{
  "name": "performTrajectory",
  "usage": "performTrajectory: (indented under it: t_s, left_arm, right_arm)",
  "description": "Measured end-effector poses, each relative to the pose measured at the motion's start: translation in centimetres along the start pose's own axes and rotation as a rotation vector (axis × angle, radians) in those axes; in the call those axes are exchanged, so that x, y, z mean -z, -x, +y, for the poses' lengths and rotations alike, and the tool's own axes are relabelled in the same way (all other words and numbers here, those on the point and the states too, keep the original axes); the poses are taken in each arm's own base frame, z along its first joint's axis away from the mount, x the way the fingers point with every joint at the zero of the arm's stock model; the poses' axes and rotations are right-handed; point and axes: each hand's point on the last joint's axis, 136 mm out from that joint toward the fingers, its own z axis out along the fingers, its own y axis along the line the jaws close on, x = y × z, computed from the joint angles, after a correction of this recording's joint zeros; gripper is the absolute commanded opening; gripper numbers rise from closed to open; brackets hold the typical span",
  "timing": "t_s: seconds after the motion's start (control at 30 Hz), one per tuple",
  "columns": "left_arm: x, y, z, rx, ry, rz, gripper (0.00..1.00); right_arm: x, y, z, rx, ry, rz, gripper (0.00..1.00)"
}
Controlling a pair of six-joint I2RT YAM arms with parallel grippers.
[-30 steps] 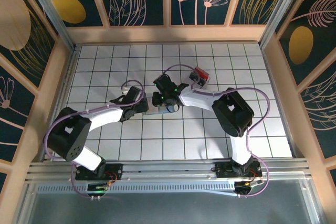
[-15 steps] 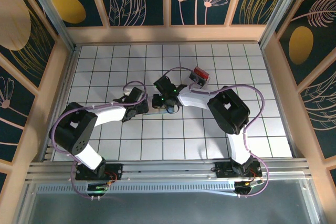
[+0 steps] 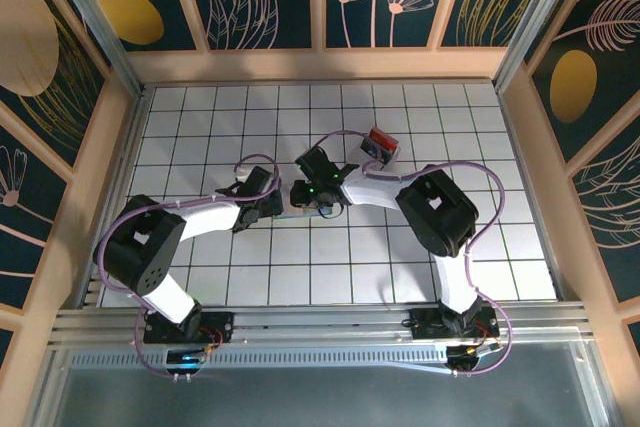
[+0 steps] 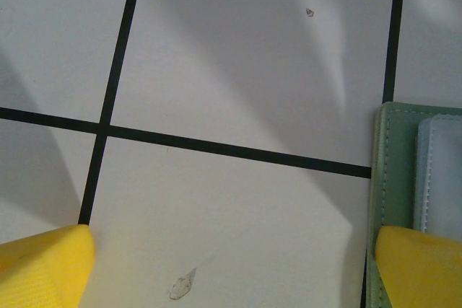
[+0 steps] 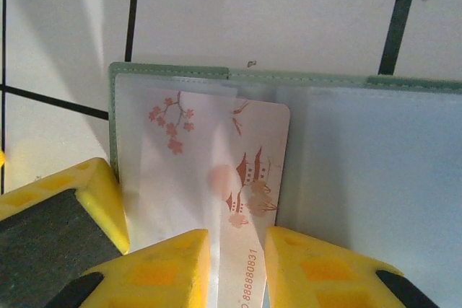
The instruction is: Take the credit cards out of the card holder
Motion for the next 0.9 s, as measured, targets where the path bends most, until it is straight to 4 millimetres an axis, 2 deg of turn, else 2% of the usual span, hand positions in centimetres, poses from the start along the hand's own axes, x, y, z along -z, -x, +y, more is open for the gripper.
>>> performTrajectory:
  t_s: [0.27, 0.43, 0.9]
  left_arm:
    - [0.00, 0.03, -0.03, 0.000, 0.000, 0.000, 0.99]
    - [0.00, 0.04, -0.02, 0.001, 0.000, -0.001, 0.99]
    - [0.00, 0.05, -0.03, 0.000, 0.000, -0.001, 0.99]
  right_arm:
    - [0.69, -0.13, -0.01, -0.017, 0.003, -0.004, 0.28]
    - [0.54, -0.64, -0.60, -0.025, -0.006, 0.007, 0.28]
    - [0.18, -0.50, -0.12, -0.034, 0.041, 0.018, 0.27]
